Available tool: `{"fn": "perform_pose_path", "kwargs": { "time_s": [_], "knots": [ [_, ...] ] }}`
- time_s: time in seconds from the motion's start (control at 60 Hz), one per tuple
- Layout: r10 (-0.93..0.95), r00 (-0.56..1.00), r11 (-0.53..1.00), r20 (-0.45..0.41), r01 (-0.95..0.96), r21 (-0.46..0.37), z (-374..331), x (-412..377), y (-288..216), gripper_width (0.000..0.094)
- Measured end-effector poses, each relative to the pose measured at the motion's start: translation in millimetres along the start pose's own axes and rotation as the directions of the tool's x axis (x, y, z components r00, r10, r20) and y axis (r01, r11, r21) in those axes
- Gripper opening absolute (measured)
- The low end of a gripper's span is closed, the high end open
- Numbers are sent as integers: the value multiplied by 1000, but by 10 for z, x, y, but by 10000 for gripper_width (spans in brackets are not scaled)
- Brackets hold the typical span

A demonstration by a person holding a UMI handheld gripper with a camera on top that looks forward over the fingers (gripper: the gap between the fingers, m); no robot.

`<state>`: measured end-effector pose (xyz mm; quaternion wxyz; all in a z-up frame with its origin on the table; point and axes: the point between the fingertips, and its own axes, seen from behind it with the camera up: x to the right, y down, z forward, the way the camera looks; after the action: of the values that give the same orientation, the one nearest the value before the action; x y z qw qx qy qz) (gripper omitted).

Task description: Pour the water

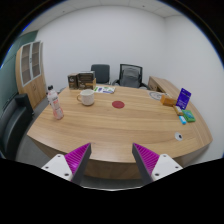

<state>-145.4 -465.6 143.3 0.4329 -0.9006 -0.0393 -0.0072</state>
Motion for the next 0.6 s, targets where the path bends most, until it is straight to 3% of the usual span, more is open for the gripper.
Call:
{"fn": "perform_pose_path", "kwargs": {
  "time_s": [0.283,0.6],
  "knots": [
    [37,999,998,35,-39,48,395,-1561,-152,858],
    [30,995,975,92,-50,217,1422,-3083,-916,856]
  ]
}}
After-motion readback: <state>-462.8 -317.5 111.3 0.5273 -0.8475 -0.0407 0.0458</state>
